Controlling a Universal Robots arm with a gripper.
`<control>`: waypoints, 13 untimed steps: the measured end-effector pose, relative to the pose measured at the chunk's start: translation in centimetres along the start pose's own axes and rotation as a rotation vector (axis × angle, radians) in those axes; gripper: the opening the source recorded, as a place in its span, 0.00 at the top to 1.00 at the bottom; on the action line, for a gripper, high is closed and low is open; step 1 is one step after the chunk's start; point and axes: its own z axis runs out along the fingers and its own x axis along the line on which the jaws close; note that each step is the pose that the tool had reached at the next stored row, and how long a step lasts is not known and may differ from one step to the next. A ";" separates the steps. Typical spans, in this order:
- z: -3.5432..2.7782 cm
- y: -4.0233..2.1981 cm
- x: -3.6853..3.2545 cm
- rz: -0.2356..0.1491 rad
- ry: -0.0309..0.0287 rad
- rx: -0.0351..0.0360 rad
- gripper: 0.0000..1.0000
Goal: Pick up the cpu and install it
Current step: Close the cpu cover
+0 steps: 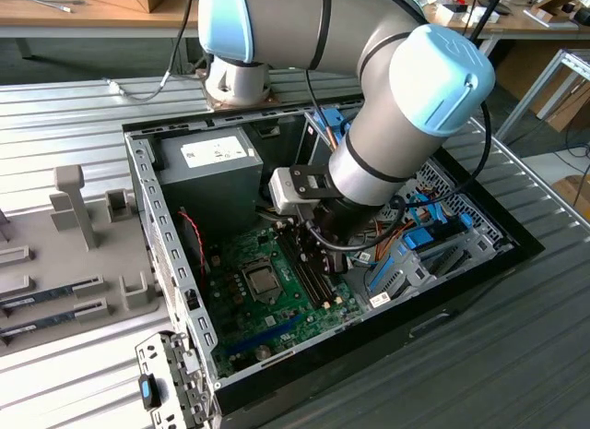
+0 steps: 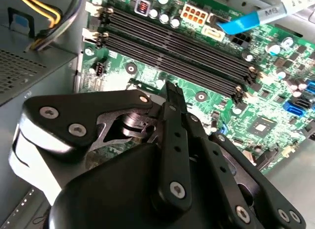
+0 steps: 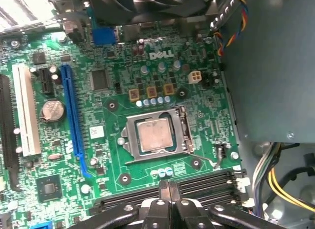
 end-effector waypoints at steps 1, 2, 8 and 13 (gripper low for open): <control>0.03 0.03 -0.20 0.000 -0.0004 -0.0001 0.89; 0.08 0.09 -0.65 0.000 -0.0026 -0.0005 0.89; -0.11 0.18 -1.00 -0.008 -0.0700 -0.0109 0.89; -0.98 0.38 -1.74 -0.009 -0.0795 -0.0123 0.89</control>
